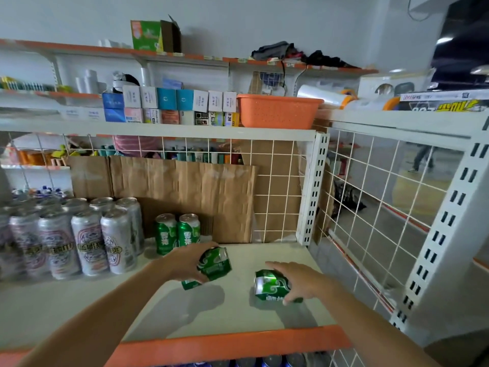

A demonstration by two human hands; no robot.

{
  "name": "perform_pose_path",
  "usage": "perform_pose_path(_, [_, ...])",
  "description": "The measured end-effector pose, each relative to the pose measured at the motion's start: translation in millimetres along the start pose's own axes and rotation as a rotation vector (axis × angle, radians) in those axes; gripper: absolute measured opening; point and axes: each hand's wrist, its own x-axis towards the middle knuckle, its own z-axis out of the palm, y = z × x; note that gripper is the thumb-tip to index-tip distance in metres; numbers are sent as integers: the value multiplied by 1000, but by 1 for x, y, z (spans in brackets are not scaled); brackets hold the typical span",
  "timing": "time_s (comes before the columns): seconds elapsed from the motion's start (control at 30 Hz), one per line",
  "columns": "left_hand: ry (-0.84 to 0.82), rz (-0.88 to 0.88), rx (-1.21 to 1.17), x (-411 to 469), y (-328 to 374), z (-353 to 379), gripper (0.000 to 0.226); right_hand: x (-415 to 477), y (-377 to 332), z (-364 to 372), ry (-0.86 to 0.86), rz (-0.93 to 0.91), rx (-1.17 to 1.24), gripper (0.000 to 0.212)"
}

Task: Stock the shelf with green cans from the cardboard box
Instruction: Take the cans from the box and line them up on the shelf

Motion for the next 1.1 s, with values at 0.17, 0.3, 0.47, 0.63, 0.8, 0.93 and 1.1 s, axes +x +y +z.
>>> perform_pose_path(0.17, [95,35,-187,6,-2,-5,78,12,-18,-22,161,-41,260,95])
perform_pose_path(0.3, [160,69,-300,13,6,-12,77,20,-42,-34,258,-91,594,105])
perform_pose_path(0.47, [202,127,-309,17,23,-17,77,23,-64,-37,325,-138,961,81])
perform_pose_path(0.63, [215,156,-304,16,33,-15,77,25,-68,-33,462,-102,1143,35])
perform_pose_path(0.8, [252,204,-433,11,38,-16,74,23,-66,-41,565,-109,1159,30])
perform_pose_path(0.93, [254,157,-780,4,31,-15,81,19,-59,-56,491,-141,1183,62])
perform_pose_path(1.1, [121,77,-1254,-14,31,-6,98,10,-54,-68,427,-273,1250,66])
